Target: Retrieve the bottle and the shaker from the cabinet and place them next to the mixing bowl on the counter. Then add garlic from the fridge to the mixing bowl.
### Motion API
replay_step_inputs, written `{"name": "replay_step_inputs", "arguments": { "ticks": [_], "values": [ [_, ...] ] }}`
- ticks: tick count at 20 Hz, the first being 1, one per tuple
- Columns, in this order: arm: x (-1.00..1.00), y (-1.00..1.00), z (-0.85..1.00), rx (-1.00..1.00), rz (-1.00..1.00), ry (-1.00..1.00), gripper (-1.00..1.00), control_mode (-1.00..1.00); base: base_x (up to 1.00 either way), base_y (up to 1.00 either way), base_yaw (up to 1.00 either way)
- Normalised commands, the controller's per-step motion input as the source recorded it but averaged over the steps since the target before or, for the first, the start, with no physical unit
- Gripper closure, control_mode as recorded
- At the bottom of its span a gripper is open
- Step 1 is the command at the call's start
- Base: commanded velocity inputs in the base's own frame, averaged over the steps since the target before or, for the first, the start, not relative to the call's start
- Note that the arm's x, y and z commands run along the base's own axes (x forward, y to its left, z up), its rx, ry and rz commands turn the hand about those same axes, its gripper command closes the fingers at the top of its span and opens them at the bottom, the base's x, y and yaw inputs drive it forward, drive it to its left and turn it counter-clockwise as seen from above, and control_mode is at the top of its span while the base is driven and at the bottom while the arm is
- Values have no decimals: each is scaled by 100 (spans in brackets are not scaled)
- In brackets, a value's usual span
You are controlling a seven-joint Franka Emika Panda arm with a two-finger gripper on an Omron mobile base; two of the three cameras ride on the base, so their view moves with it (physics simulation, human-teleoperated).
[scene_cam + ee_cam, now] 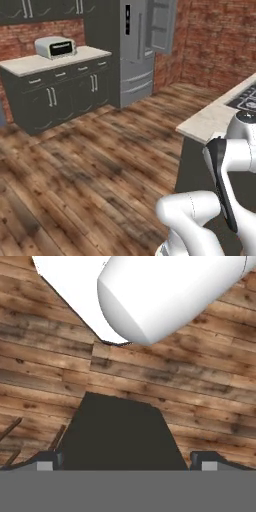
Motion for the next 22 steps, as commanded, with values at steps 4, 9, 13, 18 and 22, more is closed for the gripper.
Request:
{"name": "replay_step_inputs", "arguments": {
  "ticks": [4,9,13,18,22],
  "values": [
    [0,0,0,0,0,0,-100,100,85,96,-34],
    [0,0,0,0,0,0,-100,100,96,99,-37],
    [0,0,0,0,0,0,-100,100,96,100,-37],
    [0,0,0,0,0,0,-100,100,100,99,-33],
    [0,0,0,0,0,0,-100,100,100,98,-32]
  ]
}}
